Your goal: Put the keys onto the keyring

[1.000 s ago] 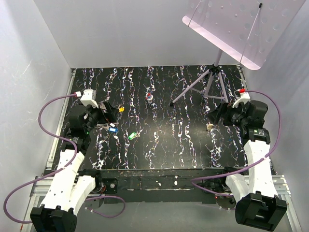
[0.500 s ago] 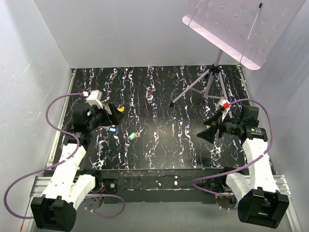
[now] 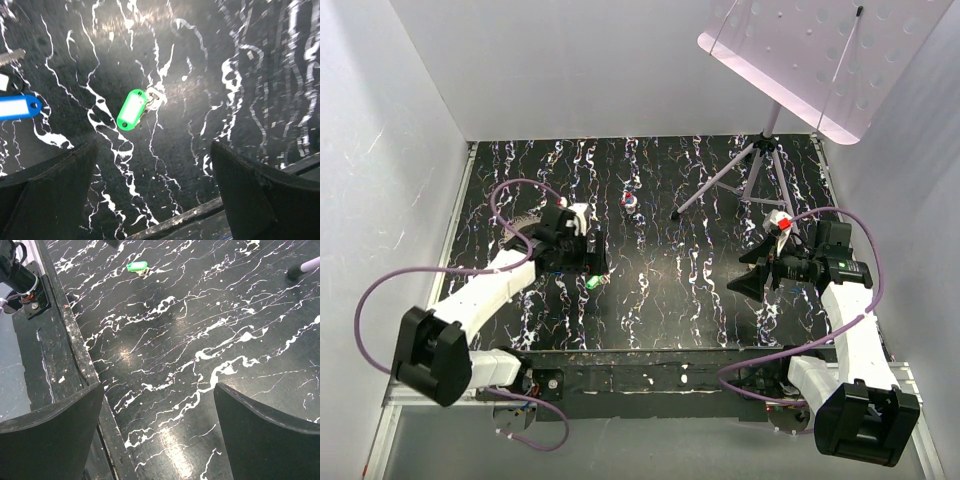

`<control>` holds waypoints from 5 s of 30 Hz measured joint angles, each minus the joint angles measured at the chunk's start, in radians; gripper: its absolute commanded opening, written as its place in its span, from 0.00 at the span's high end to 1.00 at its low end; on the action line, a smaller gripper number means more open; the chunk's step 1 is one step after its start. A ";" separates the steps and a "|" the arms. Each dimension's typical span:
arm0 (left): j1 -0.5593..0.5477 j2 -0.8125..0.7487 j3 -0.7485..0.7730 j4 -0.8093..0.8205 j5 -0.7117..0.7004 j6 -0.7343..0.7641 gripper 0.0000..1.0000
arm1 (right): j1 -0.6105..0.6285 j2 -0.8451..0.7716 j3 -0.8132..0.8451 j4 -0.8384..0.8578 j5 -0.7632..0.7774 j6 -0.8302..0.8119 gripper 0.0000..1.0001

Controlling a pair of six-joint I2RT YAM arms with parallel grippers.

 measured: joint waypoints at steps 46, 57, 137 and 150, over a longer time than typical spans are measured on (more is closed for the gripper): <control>-0.137 0.360 0.153 -0.096 -0.183 -0.042 0.69 | 0.032 0.006 0.000 -0.012 0.007 -0.020 0.00; -0.137 0.384 0.153 -0.090 -0.183 -0.043 0.71 | 0.032 0.006 0.000 -0.013 0.007 -0.022 0.00; 0.305 -0.692 -0.088 0.028 -0.326 0.033 0.02 | 1.235 1.111 0.828 0.261 0.838 0.499 0.35; 0.305 -0.736 -0.091 0.040 -0.352 0.034 0.02 | 1.207 1.151 0.878 0.233 1.008 0.501 0.42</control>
